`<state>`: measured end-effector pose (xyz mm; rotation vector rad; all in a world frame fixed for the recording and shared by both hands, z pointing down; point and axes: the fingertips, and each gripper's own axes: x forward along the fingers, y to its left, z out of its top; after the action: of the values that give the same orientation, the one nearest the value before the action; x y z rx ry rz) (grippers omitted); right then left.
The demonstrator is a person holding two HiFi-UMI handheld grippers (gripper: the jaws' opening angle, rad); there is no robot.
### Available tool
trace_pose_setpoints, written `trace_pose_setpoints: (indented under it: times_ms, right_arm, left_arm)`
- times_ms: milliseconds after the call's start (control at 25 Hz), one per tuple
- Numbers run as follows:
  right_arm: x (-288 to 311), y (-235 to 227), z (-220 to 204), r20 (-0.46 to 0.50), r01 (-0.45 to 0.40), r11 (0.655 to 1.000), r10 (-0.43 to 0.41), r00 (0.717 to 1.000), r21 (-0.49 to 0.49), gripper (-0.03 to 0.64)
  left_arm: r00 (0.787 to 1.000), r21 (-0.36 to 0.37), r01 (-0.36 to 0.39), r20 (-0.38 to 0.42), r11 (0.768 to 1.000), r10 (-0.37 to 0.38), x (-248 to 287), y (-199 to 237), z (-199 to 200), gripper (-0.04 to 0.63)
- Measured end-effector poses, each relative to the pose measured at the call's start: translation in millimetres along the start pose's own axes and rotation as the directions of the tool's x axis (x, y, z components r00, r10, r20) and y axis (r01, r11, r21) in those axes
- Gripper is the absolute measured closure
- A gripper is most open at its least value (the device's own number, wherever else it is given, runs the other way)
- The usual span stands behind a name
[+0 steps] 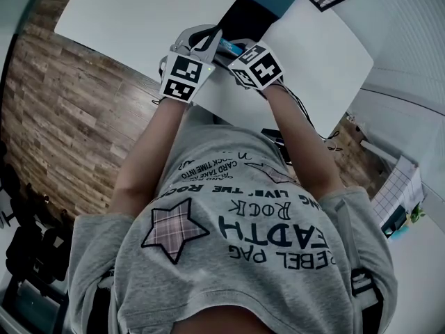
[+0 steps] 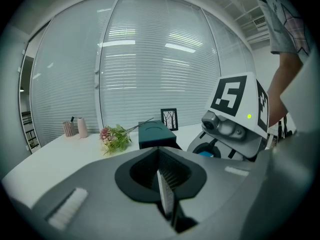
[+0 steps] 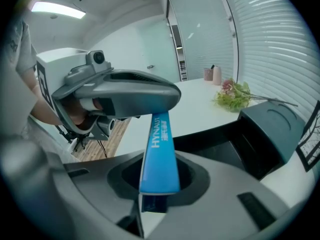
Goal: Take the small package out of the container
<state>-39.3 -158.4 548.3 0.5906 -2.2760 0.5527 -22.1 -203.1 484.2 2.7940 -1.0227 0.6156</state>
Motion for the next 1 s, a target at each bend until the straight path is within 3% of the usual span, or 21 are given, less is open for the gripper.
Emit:
trace_pose_setpoints:
  times_ms: [280,1000]
  right_arm:
    - [-2,0,0,-0.002,0.004,1.0,-0.004,1.0,-0.002,0.529]
    - [-31,-12,14,0.055,0.049,0.998,-0.051,0.997,0.039,0.529]
  left_arm:
    - [0.999,0.036,-0.035,0.001,0.999,0.035,-9,5,1,0.584]
    - [0.981,-0.071,-0.177,0.065,0.982,0.181,-67,52,19,0.585]
